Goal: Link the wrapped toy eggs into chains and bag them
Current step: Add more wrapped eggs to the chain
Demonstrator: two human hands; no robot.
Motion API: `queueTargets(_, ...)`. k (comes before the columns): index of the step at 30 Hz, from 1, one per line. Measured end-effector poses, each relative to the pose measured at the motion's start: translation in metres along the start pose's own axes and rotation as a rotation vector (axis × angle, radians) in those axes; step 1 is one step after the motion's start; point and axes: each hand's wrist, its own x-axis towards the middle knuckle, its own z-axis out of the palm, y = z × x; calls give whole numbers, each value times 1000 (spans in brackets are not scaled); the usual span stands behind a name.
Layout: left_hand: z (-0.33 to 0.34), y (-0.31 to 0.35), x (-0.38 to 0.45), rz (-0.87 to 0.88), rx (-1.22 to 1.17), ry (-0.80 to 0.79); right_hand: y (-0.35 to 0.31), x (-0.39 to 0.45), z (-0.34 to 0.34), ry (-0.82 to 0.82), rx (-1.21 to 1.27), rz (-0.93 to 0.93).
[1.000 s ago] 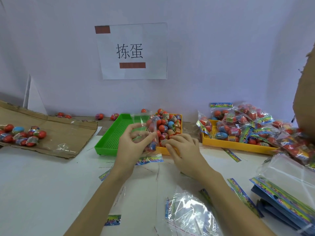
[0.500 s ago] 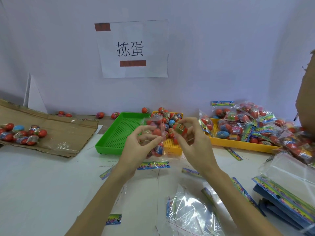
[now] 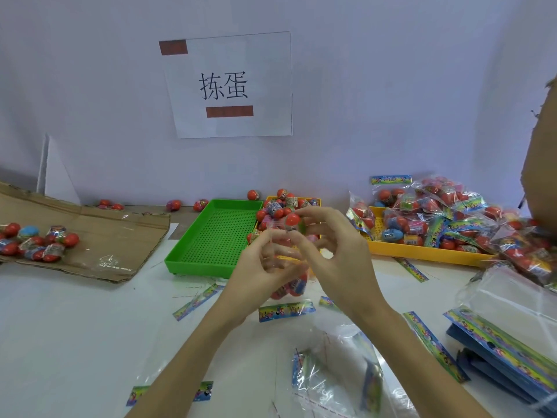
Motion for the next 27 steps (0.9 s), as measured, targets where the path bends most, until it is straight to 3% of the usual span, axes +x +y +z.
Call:
queueTargets(8,5,-1,0,25,16,-61,3,-1,1,-69,-229,-133)
queueTargets(16,3,-5,1,95,90,23,6,-3,1,-96,-329,-70)
queueTargets(27,3,-4,0,178,141,-7,8,-5,3,-178,-355,-50)
